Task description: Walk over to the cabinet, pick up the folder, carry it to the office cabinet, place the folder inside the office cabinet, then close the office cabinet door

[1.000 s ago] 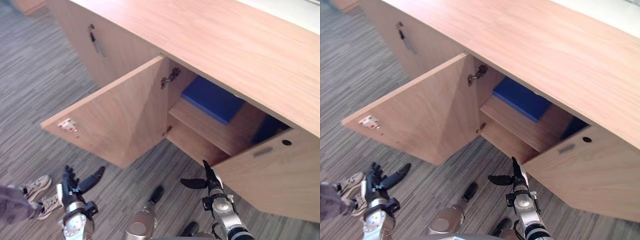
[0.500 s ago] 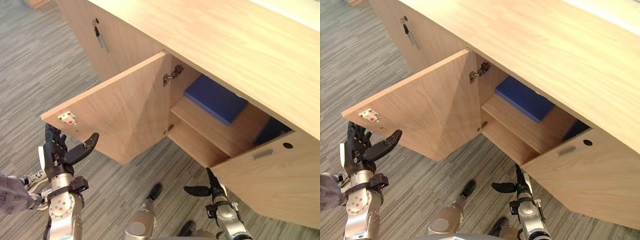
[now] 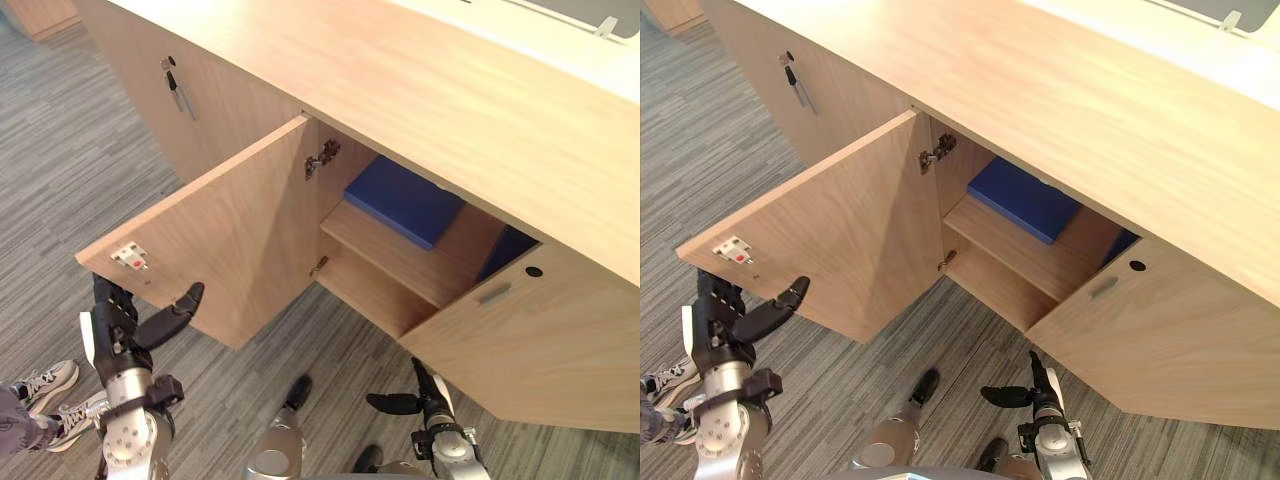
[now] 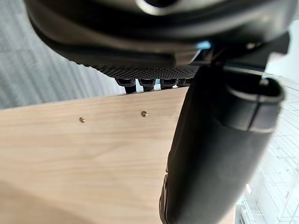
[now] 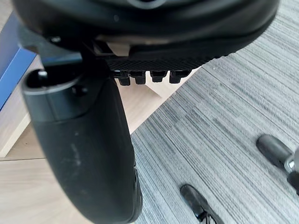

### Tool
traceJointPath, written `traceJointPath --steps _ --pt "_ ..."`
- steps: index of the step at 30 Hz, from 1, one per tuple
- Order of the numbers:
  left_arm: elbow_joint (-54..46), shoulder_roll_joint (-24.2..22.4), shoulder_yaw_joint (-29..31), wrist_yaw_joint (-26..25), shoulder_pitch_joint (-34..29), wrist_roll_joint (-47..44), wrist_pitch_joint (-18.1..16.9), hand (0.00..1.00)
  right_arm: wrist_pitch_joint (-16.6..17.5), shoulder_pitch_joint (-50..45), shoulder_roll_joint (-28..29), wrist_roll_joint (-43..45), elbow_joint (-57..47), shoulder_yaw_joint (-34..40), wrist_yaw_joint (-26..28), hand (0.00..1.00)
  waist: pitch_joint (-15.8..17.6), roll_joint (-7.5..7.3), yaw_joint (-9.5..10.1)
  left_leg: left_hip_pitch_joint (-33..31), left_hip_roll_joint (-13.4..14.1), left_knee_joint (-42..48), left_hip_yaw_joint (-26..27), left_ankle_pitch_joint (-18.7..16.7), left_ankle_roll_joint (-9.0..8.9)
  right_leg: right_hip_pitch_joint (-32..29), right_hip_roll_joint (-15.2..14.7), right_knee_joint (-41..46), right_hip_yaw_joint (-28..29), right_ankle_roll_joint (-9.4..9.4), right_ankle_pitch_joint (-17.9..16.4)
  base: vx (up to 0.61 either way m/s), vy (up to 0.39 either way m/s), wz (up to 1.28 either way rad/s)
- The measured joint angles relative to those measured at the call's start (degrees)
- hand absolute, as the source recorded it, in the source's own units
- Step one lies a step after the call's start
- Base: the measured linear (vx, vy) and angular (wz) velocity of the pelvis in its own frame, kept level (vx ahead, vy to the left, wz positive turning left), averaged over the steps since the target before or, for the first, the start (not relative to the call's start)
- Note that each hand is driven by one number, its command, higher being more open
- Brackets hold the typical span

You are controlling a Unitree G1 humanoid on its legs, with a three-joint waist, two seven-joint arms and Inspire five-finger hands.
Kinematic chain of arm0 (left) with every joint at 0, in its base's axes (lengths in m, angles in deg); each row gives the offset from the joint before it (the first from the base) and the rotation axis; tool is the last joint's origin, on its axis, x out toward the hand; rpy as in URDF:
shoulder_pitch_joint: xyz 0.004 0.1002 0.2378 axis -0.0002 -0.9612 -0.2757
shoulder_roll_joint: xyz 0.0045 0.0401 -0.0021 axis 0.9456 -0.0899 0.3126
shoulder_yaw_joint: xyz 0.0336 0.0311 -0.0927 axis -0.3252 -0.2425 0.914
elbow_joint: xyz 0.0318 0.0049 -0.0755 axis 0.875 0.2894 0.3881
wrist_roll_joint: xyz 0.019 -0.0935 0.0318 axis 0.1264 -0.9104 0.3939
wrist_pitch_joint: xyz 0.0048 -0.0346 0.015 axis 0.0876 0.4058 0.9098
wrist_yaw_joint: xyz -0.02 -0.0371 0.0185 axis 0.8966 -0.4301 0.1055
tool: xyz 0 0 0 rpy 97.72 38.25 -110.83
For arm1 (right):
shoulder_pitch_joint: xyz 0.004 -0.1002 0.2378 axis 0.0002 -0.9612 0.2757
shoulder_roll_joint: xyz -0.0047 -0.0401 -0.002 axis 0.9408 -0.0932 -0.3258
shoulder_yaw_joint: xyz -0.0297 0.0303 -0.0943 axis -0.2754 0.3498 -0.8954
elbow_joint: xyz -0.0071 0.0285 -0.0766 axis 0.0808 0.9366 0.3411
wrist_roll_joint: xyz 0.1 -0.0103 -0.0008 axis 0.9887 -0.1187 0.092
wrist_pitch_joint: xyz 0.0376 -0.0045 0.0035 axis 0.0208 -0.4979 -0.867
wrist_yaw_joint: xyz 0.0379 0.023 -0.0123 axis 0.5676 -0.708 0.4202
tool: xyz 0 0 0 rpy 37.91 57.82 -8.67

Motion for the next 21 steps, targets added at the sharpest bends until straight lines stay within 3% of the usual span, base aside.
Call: traceJointPath --steps 6,7,8,10,11,13,18,21 --pt "0.14 -0.27 -9.84 2.35 -5.50 0.03 0.02 1.00 -0.12 0.29 1.29 0.06 0.49 -0.38 -0.93 1.00 -0.27 0.40 -0.17 -1.68 0.73 -0.03 4.88 -0.03 0.65 -1.34 0.08 -0.48 0.92 0.37 0.28 -0.10 0.026 0.05" --pt "0.75 0.35 -11.98 2.97 -5.36 -0.04 -0.08 1.00 -0.12 1.32 1.27 0.09 0.64 -0.38 -1.32 1.00 -0.15 0.29 -0.31 -3.30 0.71 -0.03 6.03 -1.57 -1.36 -2.57 -0.02 -1.25 1.40 0.09 0.75 -0.08 0.032 0.15" --pt "1.44 0.69 -12.98 3.27 -5.06 -0.08 -0.12 1.00 -0.09 2.15 1.28 0.09 0.87 -0.38 -1.54 1.00 0.02 -0.02 -0.60 -4.35 0.58 0.54 6.99 -1.64 -1.90 -3.33 -0.35 -1.86 1.74 -0.08 0.96 -0.09 0.049 -0.01" --pt "4.35 1.15 -16.99 5.08 -4.22 -0.11 0.35 1.00 -0.12 5.66 0.32 0.15 1.93 -1.02 -2.18 1.00 0.61 1.05 -1.12 -6.17 0.85 2.82 9.50 -1.15 -0.57 -6.79 -0.35 -2.31 4.13 0.22 2.61 -0.02 0.062 -0.34" --pt "5.31 1.83 -18.12 5.32 -3.36 -0.09 0.74 1.00 -0.12 6.58 0.43 0.16 1.92 -1.35 -2.31 1.00 0.82 0.91 -1.31 -6.19 0.88 1.68 9.96 -0.96 -0.82 -7.47 -0.32 -2.84 5.03 0.16 3.73 0.00 0.076 -0.41" --pt "8.67 2.87 -21.33 6.56 0.05 -0.07 1.58 1.00 -0.09 9.54 0.84 0.14 1.84 -2.39 -2.45 1.00 2.11 0.61 -2.14 -6.87 1.16 0.25 12.50 -0.77 -0.97 -8.98 -0.05 -4.99 7.18 0.08 6.51 -0.03 0.066 -0.45" --pt "16.51 3.20 -28.68 8.56 11.40 2.21 4.21 1.00 0.03 13.45 2.38 0.18 1.75 -3.52 -3.94 1.00 3.96 -1.00 -3.84 -7.32 2.38 0.26 18.88 0.25 -0.42 -12.37 1.01 -6.56 14.00 0.03 8.96 -0.01 0.015 -0.73" --pt "19.65 3.14 -31.25 8.61 19.29 3.81 5.96 1.00 -0.12 13.55 2.90 0.59 2.50 -1.70 -4.79 1.00 4.45 -1.88 -6.41 -7.19 2.99 0.27 22.71 0.54 0.56 -13.56 1.65 -8.31 18.03 -0.21 11.46 0.05 -0.004 -0.69"
